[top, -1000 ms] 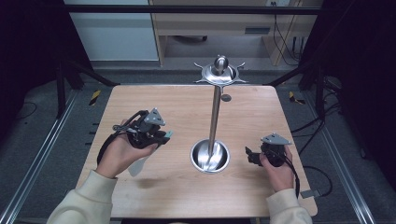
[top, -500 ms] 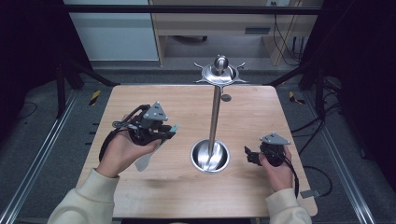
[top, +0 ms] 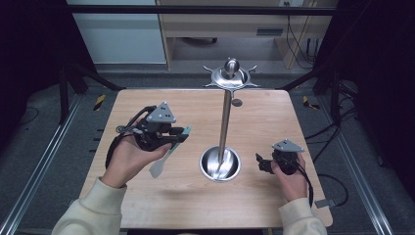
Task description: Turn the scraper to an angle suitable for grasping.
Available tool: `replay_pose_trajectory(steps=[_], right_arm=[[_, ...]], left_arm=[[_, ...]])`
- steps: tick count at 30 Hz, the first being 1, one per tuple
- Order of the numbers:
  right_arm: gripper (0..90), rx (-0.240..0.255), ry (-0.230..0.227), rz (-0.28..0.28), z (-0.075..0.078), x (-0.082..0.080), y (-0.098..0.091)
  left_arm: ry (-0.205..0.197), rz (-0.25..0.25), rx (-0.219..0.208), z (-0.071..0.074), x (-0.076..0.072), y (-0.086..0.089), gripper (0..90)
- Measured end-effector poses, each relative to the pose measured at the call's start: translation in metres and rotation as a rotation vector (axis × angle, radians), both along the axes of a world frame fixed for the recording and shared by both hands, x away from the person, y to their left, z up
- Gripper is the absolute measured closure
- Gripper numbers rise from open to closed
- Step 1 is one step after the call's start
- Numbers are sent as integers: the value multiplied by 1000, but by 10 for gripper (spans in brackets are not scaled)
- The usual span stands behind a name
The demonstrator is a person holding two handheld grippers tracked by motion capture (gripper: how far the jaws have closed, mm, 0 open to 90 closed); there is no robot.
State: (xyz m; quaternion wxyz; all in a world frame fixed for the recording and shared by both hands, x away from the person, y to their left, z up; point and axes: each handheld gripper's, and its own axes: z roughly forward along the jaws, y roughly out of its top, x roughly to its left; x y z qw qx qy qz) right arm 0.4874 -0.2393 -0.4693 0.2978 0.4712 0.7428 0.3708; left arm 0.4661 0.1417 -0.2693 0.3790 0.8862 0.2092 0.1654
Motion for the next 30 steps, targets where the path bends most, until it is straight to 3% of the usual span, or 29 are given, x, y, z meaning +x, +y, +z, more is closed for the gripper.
replay_pose_trajectory(steps=[3,6,9,11,15,30], right_arm=[[119,0,-2,2,0,0,0],[119,1,-2,2,0,0,-1],[119,6,-4,-2,1,-1,-1],[119,8,-2,-3,1,0,-2],[119,10,-2,-5,1,-1,-2],[120,-1,-10,-1,2,0,-3]], left_arm=[[-5,-11,-27,4,-1,-6,742],[-28,-16,-27,10,-3,-12,742],[-37,-31,-81,17,-5,-13,742],[-56,-25,-81,22,-8,-14,742],[-39,-27,-130,26,-11,-12,742],[-129,-18,-268,46,-11,-15,743]])
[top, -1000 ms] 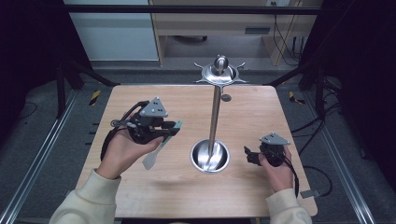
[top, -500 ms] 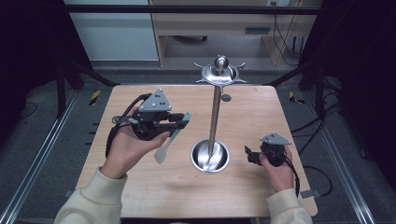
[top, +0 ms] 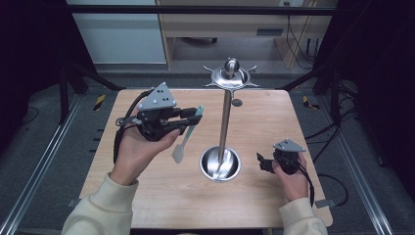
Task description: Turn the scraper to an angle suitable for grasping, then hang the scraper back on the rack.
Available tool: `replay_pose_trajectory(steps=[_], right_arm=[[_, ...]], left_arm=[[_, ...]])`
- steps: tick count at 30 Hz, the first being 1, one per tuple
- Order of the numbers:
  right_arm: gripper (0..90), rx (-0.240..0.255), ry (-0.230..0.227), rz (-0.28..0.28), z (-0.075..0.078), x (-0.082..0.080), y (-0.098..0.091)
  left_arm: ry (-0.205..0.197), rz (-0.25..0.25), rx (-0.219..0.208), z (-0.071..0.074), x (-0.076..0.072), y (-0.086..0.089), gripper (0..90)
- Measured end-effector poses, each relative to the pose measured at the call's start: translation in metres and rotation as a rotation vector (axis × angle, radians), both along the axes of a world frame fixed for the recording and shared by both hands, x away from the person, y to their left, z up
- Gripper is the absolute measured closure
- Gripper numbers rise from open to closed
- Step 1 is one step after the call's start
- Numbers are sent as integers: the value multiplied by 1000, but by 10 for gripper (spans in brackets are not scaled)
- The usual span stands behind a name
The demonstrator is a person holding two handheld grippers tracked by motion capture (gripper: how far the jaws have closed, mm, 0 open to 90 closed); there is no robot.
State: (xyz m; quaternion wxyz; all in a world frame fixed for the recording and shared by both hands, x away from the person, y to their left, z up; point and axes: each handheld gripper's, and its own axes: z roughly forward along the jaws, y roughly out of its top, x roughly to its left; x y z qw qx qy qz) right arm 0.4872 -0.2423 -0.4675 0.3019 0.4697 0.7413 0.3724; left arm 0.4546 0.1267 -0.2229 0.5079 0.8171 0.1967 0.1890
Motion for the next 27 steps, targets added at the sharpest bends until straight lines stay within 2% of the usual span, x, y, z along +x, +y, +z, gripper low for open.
replay_pose_trajectory(steps=[5,11,16,27], right_arm=[[120,-1,-2,3,0,0,0],[121,3,-3,-3,0,0,-1],[121,4,-6,-2,1,0,-2],[122,4,-13,-8,1,0,-4]], left_arm=[[1,-9,-69,7,4,1,743],[-16,-2,-107,14,5,3,743],[-34,4,-121,19,4,5,743],[-35,19,-116,19,8,8,743]])
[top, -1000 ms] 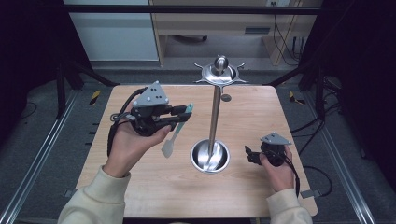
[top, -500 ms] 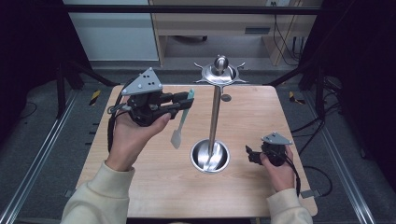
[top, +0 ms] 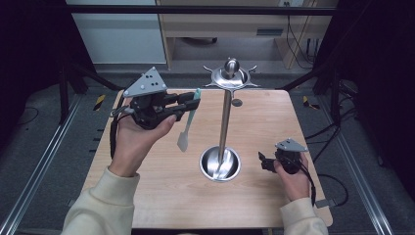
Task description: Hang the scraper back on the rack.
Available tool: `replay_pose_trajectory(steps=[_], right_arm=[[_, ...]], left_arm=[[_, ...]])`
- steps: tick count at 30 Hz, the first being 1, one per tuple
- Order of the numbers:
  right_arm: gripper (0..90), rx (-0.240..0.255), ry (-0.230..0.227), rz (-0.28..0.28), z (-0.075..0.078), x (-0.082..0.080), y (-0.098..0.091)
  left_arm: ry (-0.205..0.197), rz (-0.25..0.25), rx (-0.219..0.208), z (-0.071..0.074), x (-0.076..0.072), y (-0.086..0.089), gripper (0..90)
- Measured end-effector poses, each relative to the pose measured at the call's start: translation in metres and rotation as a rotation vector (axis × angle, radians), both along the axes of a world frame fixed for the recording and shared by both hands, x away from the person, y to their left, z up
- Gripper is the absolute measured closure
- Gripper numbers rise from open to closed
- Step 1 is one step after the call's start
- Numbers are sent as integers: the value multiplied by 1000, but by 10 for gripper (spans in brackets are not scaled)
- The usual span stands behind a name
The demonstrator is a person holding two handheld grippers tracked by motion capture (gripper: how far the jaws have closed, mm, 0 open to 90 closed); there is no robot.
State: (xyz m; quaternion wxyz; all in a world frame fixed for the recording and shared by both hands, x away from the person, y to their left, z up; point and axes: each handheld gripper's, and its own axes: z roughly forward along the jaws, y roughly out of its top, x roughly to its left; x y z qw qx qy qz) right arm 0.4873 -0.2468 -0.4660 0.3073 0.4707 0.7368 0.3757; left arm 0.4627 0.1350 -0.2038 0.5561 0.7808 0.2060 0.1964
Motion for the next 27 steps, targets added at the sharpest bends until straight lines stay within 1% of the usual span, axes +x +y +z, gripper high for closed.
replay_pose_trajectory(steps=[9,16,18,27], right_arm=[[122,3,0,-2,0,0,-1],[123,-2,-9,0,2,-1,-3],[123,4,-6,-6,2,-2,-3],[123,0,-9,-5,3,-2,-4]], left_arm=[[-3,8,-19,5,4,3,742],[-16,-1,-33,9,0,3,742],[-16,-3,-31,9,-1,3,742],[-12,-6,-26,12,1,-4,742]])
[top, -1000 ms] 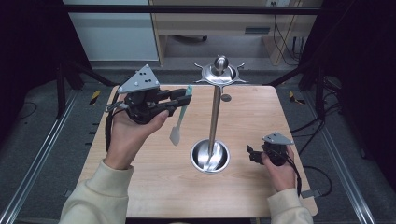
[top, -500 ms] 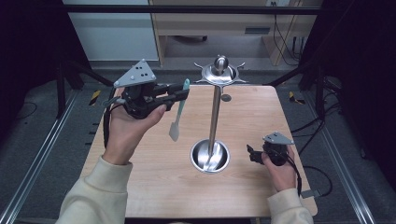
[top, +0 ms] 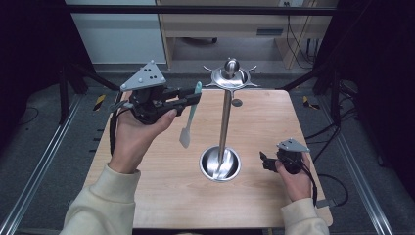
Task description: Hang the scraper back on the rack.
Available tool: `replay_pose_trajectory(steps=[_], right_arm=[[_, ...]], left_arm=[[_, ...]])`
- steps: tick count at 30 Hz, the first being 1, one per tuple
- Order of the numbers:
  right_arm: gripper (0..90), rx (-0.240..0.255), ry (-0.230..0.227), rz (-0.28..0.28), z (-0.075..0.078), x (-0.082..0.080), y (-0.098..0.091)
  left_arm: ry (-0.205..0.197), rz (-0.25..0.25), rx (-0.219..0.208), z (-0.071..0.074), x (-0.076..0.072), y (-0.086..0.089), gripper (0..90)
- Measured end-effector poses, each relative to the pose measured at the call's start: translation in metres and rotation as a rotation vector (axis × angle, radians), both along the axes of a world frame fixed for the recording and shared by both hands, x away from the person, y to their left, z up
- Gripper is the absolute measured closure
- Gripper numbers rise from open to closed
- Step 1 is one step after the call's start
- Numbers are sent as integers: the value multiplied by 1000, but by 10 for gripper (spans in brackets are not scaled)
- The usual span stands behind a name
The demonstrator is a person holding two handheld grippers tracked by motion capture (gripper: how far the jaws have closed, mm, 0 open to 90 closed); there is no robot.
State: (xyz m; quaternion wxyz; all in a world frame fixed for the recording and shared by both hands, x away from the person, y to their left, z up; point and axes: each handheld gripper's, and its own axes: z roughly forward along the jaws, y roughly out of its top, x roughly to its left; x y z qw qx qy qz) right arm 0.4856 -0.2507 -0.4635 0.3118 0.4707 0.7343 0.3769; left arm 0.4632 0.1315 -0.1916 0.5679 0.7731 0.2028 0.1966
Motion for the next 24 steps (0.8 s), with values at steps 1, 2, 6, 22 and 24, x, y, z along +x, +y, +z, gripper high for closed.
replay_pose_trajectory(steps=[1,2,6,22,24], right_arm=[[123,1,0,0,0,0,0],[123,1,-3,1,0,0,-1],[123,24,4,-4,-2,-1,-1],[123,12,-2,1,0,-1,0],[123,20,-2,2,0,-1,0]], left_arm=[[-3,0,2,1,0,-1,742],[-2,-1,1,2,0,-2,742],[13,0,6,5,3,-6,742],[19,12,49,0,4,-13,742],[36,7,43,-2,7,-16,742]])
